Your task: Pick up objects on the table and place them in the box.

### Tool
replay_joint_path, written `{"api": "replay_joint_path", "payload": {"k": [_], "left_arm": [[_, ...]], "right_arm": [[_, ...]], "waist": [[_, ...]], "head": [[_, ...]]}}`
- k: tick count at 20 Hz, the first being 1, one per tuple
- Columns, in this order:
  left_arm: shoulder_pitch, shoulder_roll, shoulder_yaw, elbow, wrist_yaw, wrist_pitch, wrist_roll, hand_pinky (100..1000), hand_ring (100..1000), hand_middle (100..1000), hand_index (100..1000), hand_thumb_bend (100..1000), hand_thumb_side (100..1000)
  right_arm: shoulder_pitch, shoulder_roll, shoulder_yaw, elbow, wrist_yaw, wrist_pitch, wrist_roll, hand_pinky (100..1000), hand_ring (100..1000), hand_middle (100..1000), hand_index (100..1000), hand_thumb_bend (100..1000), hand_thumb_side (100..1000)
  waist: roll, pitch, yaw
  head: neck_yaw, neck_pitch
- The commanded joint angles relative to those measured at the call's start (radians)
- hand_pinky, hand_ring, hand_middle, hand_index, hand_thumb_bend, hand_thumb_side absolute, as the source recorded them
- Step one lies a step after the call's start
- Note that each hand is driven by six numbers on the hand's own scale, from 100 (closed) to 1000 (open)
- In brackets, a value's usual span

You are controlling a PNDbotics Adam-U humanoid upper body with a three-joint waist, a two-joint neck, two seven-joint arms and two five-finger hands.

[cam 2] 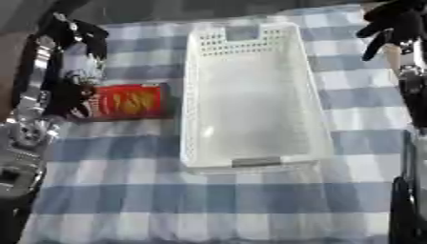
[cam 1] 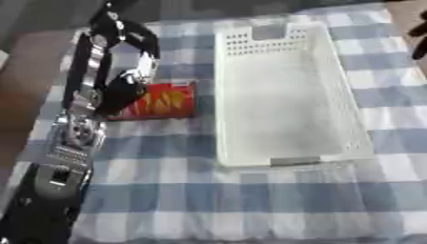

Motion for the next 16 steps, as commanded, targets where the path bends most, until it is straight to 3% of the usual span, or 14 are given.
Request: {"api": "replay_joint_path", "payload": {"k": [1, 3, 4, 5, 6, 7, 8, 11, 13, 16], "left_arm": [[-0.013, 0.095, -0.005, -0.015, -0.005, -0.013, -0.038, 550, 674, 879, 944, 100, 662], [-0.015, 0.138, -0.012, -0.015, 0.018, -0.026, -0.079, 539, 656, 849, 927, 100, 548], [-0.015, 0.156, -0.014, -0.015, 0.034, -0.034, -0.099, 532, 647, 837, 925, 161, 470], [-0.015, 0.169, -0.013, -0.015, 0.049, -0.04, -0.115, 536, 645, 833, 923, 301, 363], [-0.015, 0.182, -0.012, -0.015, 0.059, -0.046, -0.134, 533, 644, 833, 925, 254, 399], [-0.014, 0.193, -0.011, -0.015, 0.066, -0.049, -0.153, 563, 665, 842, 923, 408, 253], [-0.012, 0.21, -0.011, -0.015, 0.066, -0.054, -0.186, 600, 698, 859, 934, 429, 223], [-0.012, 0.251, -0.008, -0.015, 0.064, -0.067, -0.304, 665, 752, 893, 959, 416, 241], [-0.015, 0.283, -0.017, -0.013, 0.075, -0.09, -0.42, 746, 814, 938, 1000, 331, 355], [-0.031, 0.322, -0.027, 0.005, 0.134, -0.132, -0.595, 757, 827, 947, 1000, 276, 407]], "right_arm": [[-0.007, -0.013, 0.006, -0.008, -0.003, -0.002, 0.007, 345, 548, 603, 834, 100, 796], [-0.004, -0.014, 0.008, -0.008, -0.003, -0.002, 0.011, 345, 548, 603, 835, 100, 798], [-0.003, -0.015, 0.01, -0.007, -0.003, -0.002, 0.013, 345, 548, 603, 835, 100, 798], [-0.002, -0.015, 0.01, -0.007, -0.004, -0.002, 0.015, 345, 548, 603, 835, 100, 798], [-0.003, -0.015, 0.011, -0.007, -0.004, -0.002, 0.016, 345, 548, 603, 835, 100, 798], [-0.003, -0.015, 0.011, -0.007, -0.004, -0.002, 0.017, 345, 548, 603, 834, 100, 800], [-0.005, -0.015, 0.011, -0.008, -0.005, -0.003, 0.017, 345, 548, 603, 834, 100, 796], [-0.005, -0.015, 0.011, -0.007, -0.005, -0.003, 0.017, 345, 548, 603, 834, 100, 796], [-0.004, -0.015, 0.012, -0.007, -0.006, -0.003, 0.019, 346, 549, 603, 835, 100, 797], [-0.004, -0.014, 0.013, -0.007, -0.006, -0.003, 0.021, 346, 549, 603, 834, 100, 796]], "waist": [[0.0, -0.01, -0.003], [0.004, -0.011, -0.005], [0.005, -0.012, -0.006], [0.006, -0.012, -0.006], [0.007, -0.012, -0.007], [0.007, -0.011, -0.007], [0.007, -0.011, -0.009], [0.007, -0.011, -0.011], [0.008, -0.012, -0.012], [0.008, -0.012, -0.015]], "head": [[0.012, -0.003], [0.015, -0.003], [0.015, -0.003], [0.016, -0.003], [0.016, -0.003], [0.016, -0.003], [0.017, -0.003], [0.018, -0.003], [0.021, -0.003], [0.024, -0.003]]}}
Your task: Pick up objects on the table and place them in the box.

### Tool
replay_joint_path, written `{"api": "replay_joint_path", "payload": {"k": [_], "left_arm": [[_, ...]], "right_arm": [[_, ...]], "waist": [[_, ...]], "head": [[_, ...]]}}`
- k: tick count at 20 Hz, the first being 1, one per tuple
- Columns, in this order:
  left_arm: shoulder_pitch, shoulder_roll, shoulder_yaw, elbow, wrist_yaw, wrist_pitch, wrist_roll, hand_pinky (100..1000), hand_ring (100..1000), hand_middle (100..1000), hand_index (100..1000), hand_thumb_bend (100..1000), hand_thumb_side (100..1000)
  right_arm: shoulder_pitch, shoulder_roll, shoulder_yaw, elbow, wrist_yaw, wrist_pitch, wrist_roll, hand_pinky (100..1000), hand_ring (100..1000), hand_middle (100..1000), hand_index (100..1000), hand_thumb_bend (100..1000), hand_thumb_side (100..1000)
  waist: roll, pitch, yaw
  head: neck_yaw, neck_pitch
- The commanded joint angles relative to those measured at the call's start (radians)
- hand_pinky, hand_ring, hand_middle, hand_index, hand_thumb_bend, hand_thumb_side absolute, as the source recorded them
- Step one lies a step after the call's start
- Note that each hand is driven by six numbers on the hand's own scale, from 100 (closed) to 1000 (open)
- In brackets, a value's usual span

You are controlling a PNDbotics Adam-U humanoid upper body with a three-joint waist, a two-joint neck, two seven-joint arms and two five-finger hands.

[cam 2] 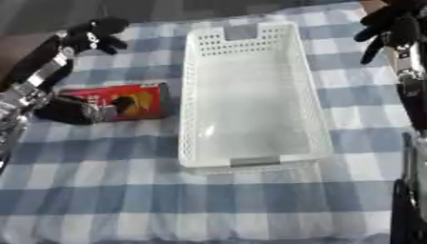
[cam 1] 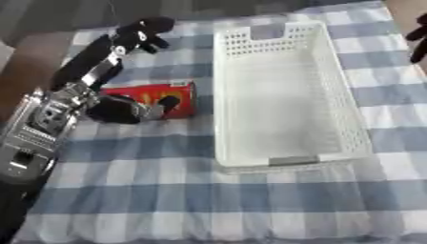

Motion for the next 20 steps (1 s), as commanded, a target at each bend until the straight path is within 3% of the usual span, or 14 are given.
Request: {"api": "replay_joint_path", "payload": {"k": [1, 6, 9, 11, 17, 20], "left_arm": [[-0.025, 0.066, -0.001, 0.01, 0.072, -0.036, -0.166, 756, 827, 947, 1000, 269, 414], [-0.064, 0.104, 0.014, 0.041, 0.14, -0.045, -0.355, 766, 846, 952, 1000, 273, 496], [-0.092, 0.127, 0.019, 0.052, 0.125, -0.031, -0.451, 811, 884, 973, 1000, 312, 565], [-0.112, 0.141, 0.024, 0.052, 0.099, -0.02, -0.498, 833, 897, 980, 1000, 360, 559], [-0.175, 0.168, 0.032, 0.05, 0.061, 0.002, -0.524, 850, 904, 984, 1000, 351, 563], [-0.192, 0.19, 0.035, 0.081, 0.003, 0.065, -0.492, 761, 858, 946, 991, 347, 516]], "right_arm": [[-0.005, -0.013, 0.004, -0.013, -0.005, -0.003, 0.005, 346, 549, 603, 834, 100, 796], [-0.008, -0.011, 0.002, -0.012, -0.005, -0.004, 0.003, 346, 549, 604, 834, 100, 794], [-0.008, -0.009, 0.001, -0.012, -0.005, -0.004, 0.003, 346, 549, 604, 834, 100, 794], [-0.008, -0.009, 0.002, -0.012, -0.005, -0.004, 0.004, 346, 550, 604, 834, 100, 794], [-0.008, -0.008, 0.002, -0.011, -0.005, -0.005, 0.005, 346, 550, 603, 833, 100, 794], [-0.007, -0.008, 0.002, -0.01, -0.005, -0.006, 0.006, 347, 550, 603, 834, 100, 794]], "waist": [[-0.004, -0.012, -0.002], [-0.008, -0.011, -0.006], [-0.01, -0.011, -0.005], [-0.011, -0.012, -0.005], [-0.013, -0.011, -0.006], [-0.013, -0.012, -0.006]], "head": [[0.012, -0.003], [0.017, -0.003], [0.02, -0.003], [0.022, -0.003], [0.028, -0.003], [0.029, -0.003]]}}
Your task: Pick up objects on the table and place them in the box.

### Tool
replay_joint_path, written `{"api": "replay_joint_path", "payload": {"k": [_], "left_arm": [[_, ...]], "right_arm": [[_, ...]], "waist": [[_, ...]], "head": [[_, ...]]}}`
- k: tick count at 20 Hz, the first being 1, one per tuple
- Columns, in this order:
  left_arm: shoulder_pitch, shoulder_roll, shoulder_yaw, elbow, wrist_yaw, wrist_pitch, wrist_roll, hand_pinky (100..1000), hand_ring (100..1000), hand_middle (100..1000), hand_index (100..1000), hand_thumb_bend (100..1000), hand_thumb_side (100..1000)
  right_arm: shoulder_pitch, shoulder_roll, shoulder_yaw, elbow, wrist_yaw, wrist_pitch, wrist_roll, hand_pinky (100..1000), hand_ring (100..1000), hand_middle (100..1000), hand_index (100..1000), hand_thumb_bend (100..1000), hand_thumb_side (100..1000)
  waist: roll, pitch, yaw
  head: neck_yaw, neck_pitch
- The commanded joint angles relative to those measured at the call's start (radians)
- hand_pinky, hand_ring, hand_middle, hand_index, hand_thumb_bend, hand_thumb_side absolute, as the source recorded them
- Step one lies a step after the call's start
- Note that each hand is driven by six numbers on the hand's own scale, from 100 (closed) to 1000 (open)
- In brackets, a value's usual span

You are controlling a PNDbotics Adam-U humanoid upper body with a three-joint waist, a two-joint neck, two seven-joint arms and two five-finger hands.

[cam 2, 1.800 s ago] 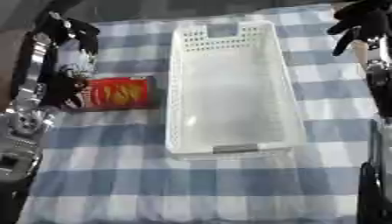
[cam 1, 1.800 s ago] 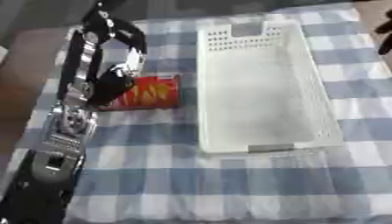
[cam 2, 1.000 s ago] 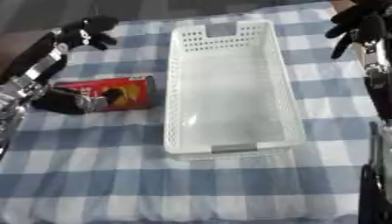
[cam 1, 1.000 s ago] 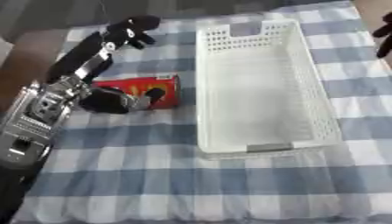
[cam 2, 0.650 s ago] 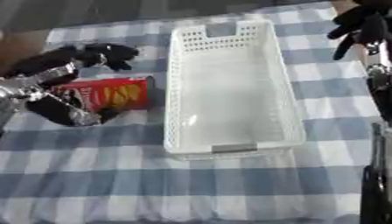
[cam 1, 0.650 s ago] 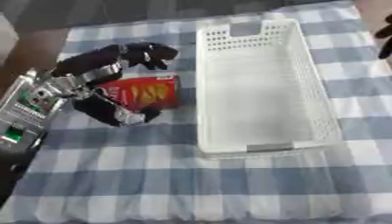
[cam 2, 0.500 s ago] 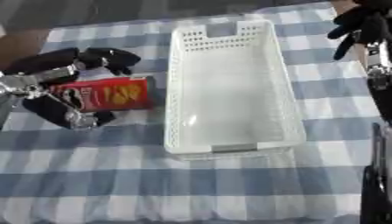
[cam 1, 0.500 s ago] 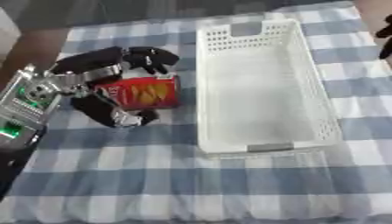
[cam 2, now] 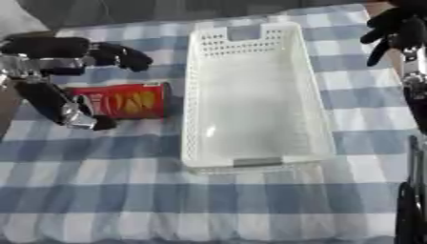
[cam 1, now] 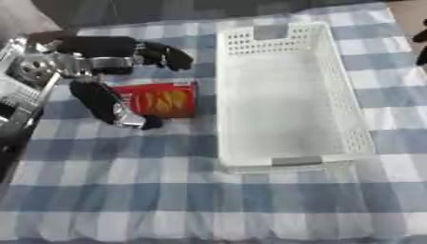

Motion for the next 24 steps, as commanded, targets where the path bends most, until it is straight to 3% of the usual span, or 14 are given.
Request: {"api": "replay_joint_path", "payload": {"k": [1, 5, 8, 15, 24], "left_arm": [[-0.02, 0.06, 0.012, 0.023, -0.064, 0.07, 0.03, 745, 861, 949, 993, 349, 519], [-0.02, 0.083, -0.015, 0.048, -0.166, 0.189, 0.078, 736, 842, 922, 974, 390, 490], [-0.024, 0.093, -0.024, 0.051, -0.26, 0.23, 0.055, 746, 854, 926, 991, 471, 524], [-0.046, 0.08, -0.025, 0.049, -0.421, 0.25, -0.02, 719, 837, 920, 995, 536, 522], [-0.069, 0.051, -0.039, 0.058, -0.503, 0.246, -0.053, 719, 832, 918, 997, 572, 533]], "right_arm": [[-0.007, -0.008, 0.002, -0.01, -0.005, -0.002, 0.002, 347, 550, 603, 834, 100, 793], [-0.005, -0.008, 0.003, -0.01, -0.005, -0.003, 0.005, 347, 550, 603, 834, 100, 795], [-0.004, -0.007, 0.004, -0.01, -0.006, -0.002, 0.006, 347, 550, 604, 834, 100, 795], [0.003, -0.004, 0.005, -0.011, -0.006, -0.001, 0.009, 347, 551, 604, 835, 100, 796], [0.009, -0.006, 0.006, -0.012, -0.007, 0.001, 0.013, 346, 551, 605, 836, 100, 799]], "waist": [[-0.003, -0.013, 0.0], [-0.002, -0.014, -0.002], [-0.002, -0.016, -0.002], [-0.002, -0.021, 0.002], [0.004, -0.023, 0.002]], "head": [[0.016, -0.003], [0.018, -0.003], [0.018, -0.003], [0.017, -0.003], [0.018, -0.003]]}}
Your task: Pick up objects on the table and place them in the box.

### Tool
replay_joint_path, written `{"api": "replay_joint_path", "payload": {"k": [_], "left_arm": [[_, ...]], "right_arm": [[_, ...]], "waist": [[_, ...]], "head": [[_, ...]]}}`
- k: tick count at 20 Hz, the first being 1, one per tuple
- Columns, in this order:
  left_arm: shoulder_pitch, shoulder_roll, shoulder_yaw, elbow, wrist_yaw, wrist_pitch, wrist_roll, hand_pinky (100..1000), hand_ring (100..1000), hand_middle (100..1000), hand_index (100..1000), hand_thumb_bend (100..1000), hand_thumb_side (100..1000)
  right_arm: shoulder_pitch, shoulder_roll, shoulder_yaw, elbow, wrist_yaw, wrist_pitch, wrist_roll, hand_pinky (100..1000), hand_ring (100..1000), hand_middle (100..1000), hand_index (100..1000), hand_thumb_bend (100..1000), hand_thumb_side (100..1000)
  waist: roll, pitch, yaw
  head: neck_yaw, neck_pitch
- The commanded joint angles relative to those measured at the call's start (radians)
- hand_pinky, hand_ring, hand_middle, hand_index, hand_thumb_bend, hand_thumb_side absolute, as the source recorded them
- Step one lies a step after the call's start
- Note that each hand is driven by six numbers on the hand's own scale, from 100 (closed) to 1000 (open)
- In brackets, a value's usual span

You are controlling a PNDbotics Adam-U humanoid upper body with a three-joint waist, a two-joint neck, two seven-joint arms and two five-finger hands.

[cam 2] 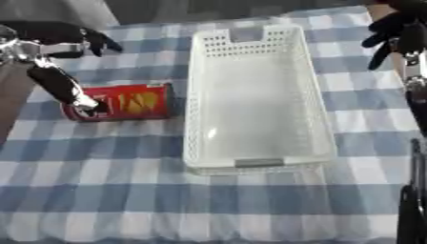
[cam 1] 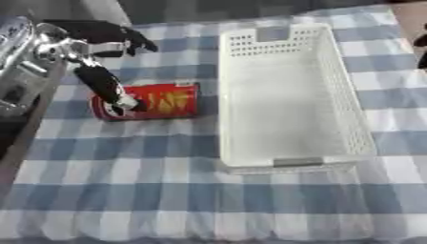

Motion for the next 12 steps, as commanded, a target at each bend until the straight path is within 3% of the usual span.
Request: {"api": "replay_joint_path", "payload": {"k": [1, 12], "left_arm": [[-0.021, 0.008, -0.001, 0.002, -0.02, -0.006, -0.015, 718, 831, 918, 997, 570, 540], [-0.063, -0.06, -0.032, 0.094, -0.06, -0.032, -0.054, 719, 829, 916, 992, 551, 601]], "right_arm": [[-0.007, -0.007, 0.004, -0.012, -0.004, 0.001, 0.004, 346, 551, 605, 836, 100, 799], [-0.004, -0.011, 0.004, -0.011, -0.006, 0.0, 0.007, 346, 551, 605, 836, 100, 799]], "waist": [[-0.001, -0.016, 0.001], [0.001, -0.015, -0.003]], "head": [[0.011, -0.003], [0.015, -0.003]]}}
